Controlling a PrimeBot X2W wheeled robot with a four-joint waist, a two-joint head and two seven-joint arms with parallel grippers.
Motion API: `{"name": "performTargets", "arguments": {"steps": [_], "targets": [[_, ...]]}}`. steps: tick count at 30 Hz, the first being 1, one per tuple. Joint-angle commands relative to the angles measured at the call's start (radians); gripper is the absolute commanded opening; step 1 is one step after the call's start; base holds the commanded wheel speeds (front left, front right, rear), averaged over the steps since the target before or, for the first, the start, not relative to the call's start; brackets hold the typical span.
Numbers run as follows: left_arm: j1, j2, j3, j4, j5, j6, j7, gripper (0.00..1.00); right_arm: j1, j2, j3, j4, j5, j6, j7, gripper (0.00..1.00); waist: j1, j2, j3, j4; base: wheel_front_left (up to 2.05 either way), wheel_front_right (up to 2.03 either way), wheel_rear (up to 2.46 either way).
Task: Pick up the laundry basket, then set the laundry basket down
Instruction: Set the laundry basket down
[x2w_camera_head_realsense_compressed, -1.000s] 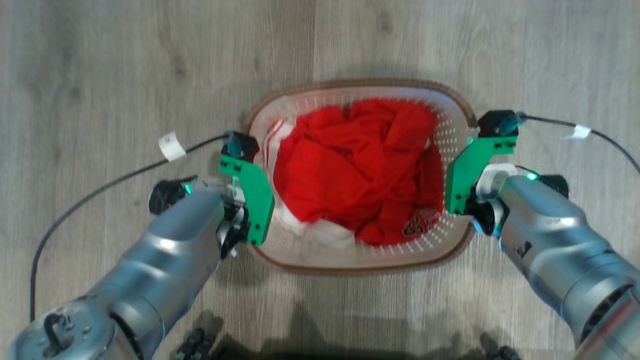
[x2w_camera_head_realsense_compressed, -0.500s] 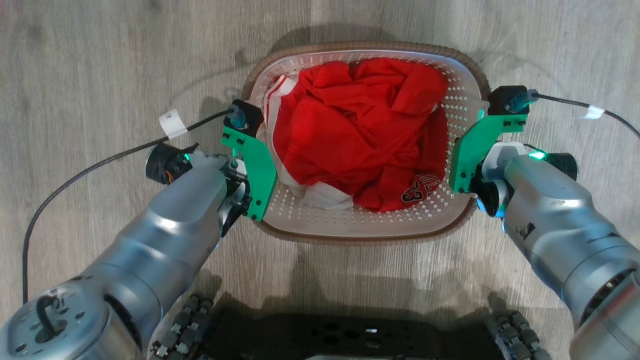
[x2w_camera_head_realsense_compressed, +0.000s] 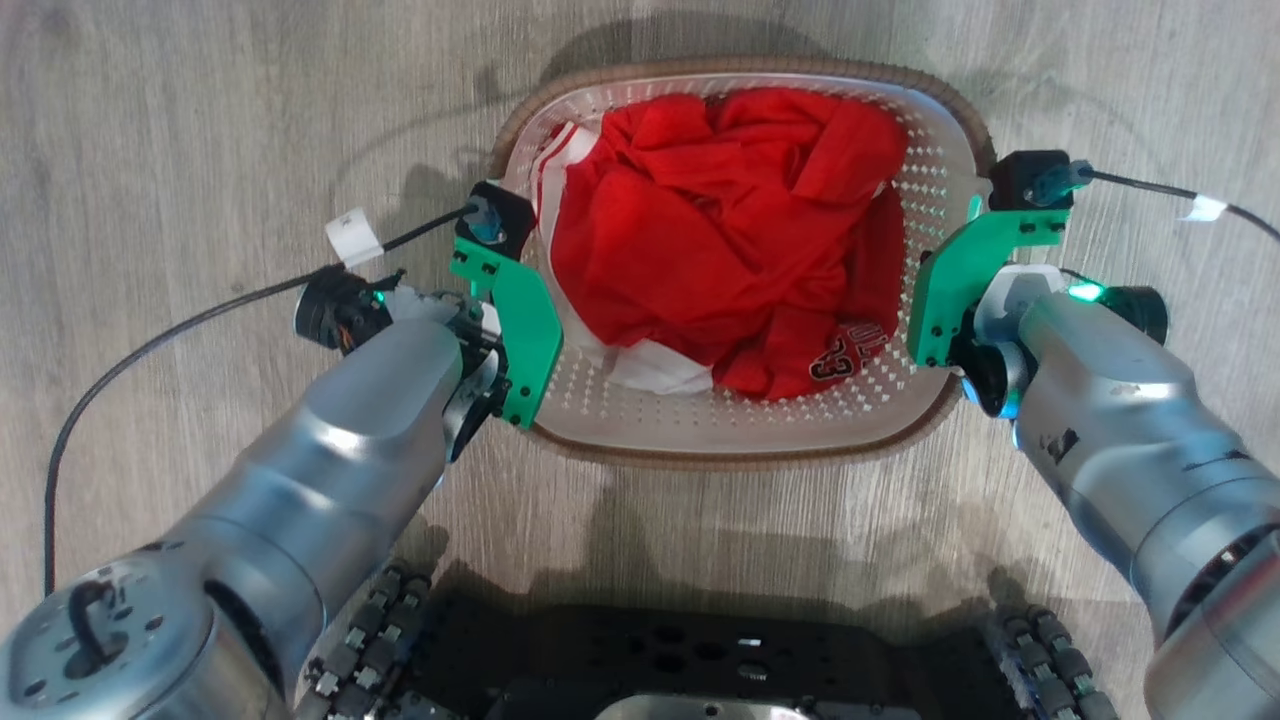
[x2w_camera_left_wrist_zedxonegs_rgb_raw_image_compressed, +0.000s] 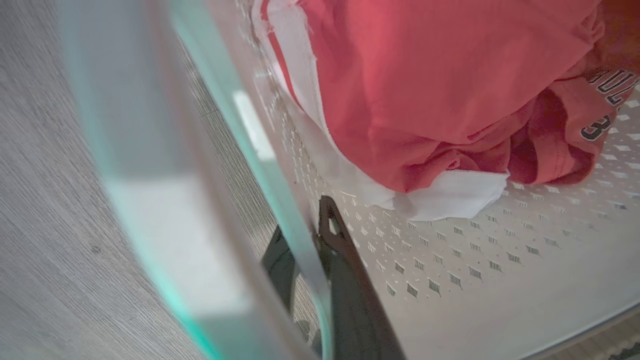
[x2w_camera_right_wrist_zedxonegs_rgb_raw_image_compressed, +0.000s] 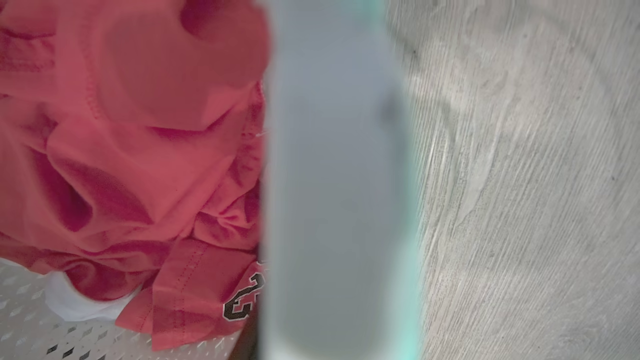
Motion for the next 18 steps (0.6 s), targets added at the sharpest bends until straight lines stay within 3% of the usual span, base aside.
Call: {"name": "performTargets", "arguments": {"steps": [1,16,17,18], "targets": [[-0.007,-0.014,-0.005,-0.051,0.030,-0.013,-0.012,0.00,0.016,0.036,0.018,-0.023,-0.015,0.014,-0.019,0.00,0.0000,0.0000,0.004,0.002,0.00,0.00,0.00],[-0.018,-0.014,-0.005,-0.063,0.045,0.003,-0.014,0.00,0.012,0.024,0.025,-0.016,-0.012,0.014,-0.035,0.00,0.0000,0.0000,0.025,0.014,0.00,0.00,0.00],[-0.020,-0.014,-0.005,-0.063,0.046,0.005,-0.015,0.02,0.012,0.024,0.024,-0.014,-0.012,0.014,-0.035,0.00,0.0000,0.0000,0.027,0.014,0.00,0.00,0.00],[-0.021,-0.014,-0.005,-0.063,0.048,0.008,-0.016,0.25,0.012,0.023,0.023,-0.012,-0.011,0.014,-0.036,0.00,0.0000,0.0000,0.027,0.015,0.00,0.00,0.00]]}}
